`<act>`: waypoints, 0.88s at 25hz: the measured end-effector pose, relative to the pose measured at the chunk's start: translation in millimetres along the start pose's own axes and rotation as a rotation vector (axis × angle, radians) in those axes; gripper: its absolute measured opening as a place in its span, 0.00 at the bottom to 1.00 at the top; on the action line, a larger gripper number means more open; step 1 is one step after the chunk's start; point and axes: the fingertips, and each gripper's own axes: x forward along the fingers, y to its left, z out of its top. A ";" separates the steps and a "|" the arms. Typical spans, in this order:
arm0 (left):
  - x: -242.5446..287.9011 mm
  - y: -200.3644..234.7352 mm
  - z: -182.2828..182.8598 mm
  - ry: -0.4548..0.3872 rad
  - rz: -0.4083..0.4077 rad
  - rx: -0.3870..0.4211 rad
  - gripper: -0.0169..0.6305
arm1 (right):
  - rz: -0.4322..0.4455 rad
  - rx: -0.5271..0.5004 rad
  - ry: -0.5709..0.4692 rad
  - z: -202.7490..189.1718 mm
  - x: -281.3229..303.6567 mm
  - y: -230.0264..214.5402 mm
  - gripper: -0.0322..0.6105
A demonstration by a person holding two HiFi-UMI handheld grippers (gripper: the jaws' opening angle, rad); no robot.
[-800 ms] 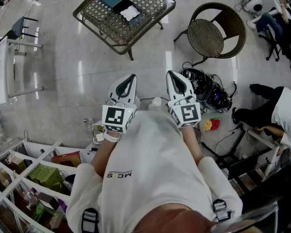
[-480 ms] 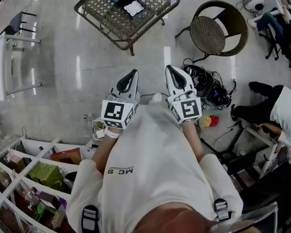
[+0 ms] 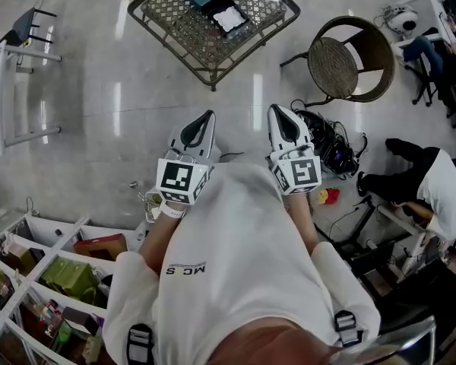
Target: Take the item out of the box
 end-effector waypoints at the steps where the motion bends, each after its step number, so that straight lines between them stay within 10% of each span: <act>1: -1.0 7.7 -2.7 0.011 -0.002 0.002 0.07 | -0.002 -0.006 0.000 0.6 6.6 2.2 0.07; 14: 86.8 55.7 -3.1 0.126 0.045 -0.025 0.07 | 0.056 -0.055 0.101 1.5 107.3 -63.9 0.07; 22: 186.4 80.2 43.6 0.135 0.185 -0.064 0.07 | 0.261 -0.077 0.128 18.1 208.7 -138.0 0.07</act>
